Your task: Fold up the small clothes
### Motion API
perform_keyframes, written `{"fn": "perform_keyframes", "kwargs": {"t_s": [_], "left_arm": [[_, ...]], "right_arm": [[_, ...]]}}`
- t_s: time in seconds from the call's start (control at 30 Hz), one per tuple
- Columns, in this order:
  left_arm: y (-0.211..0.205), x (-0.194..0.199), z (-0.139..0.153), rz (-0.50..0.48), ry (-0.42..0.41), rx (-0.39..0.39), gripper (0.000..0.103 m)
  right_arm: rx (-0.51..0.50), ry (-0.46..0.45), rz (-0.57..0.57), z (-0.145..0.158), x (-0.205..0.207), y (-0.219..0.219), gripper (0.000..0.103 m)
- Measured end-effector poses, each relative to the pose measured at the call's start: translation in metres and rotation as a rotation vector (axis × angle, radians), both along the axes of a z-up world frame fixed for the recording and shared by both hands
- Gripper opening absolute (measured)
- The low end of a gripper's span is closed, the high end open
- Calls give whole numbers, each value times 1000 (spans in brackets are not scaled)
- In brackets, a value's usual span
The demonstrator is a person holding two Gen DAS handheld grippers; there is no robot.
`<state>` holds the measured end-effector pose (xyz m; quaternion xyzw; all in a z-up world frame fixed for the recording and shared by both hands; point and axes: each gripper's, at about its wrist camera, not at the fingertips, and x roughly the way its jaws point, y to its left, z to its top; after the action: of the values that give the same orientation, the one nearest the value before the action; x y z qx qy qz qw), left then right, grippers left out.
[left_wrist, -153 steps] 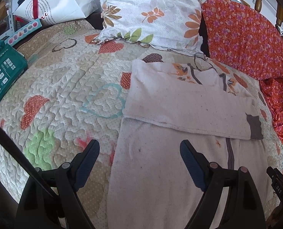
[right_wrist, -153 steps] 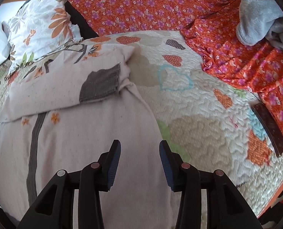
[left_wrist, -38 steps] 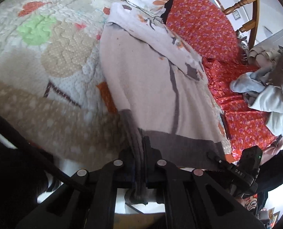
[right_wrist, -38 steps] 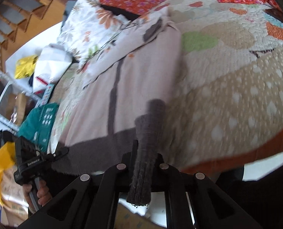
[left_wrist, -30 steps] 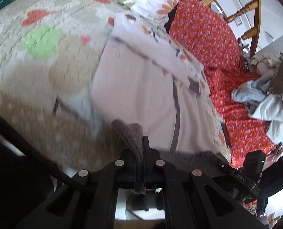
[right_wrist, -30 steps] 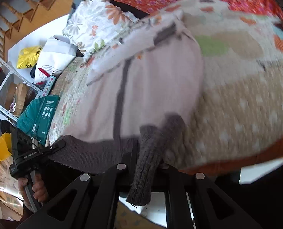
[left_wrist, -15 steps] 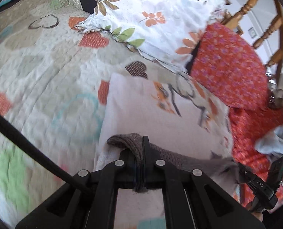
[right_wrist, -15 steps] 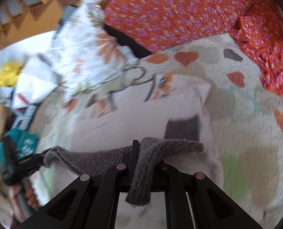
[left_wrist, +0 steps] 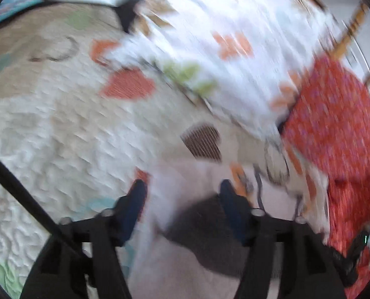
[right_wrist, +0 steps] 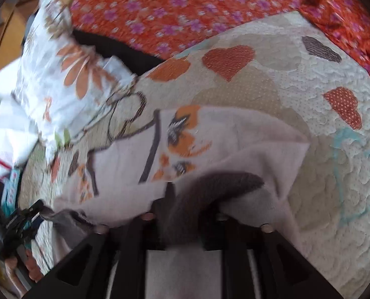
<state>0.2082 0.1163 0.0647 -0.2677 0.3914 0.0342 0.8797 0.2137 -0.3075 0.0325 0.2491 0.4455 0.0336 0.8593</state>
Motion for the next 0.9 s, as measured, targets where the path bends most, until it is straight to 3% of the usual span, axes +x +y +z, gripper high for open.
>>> {"fn": "perform_keyframes", "kwargs": {"t_s": [0.07,0.13,0.3,0.47,0.6,0.73,0.83,0.9], "left_arm": [[7,-2,3,10,5,-38,66],[8,-4,5,-20,8,-53,66],[-4,-21,17,-74,-5,65,68],[-13,-39,7,-166,84,83,72],[-14,-51,-9,-241,171,81,72],[-3,-69,-12,-248,176,177,72],[9,-81,-17,-282,183,152,72],[13,-89,-24,-322,201,116,72]], "right_arm": [[-36,-35,-57,7,-2,-4,67],[-72,-51,-73,16,-3,-7,67],[-176,-78,-79,35,-15,-10,67],[-203,-64,-39,40,-30,-17,67],[-217,4,20,32,-40,-20,67],[-341,65,132,21,-62,-14,67],[-422,110,204,7,-89,-13,67],[-412,131,225,-1,-105,-18,68]]}}
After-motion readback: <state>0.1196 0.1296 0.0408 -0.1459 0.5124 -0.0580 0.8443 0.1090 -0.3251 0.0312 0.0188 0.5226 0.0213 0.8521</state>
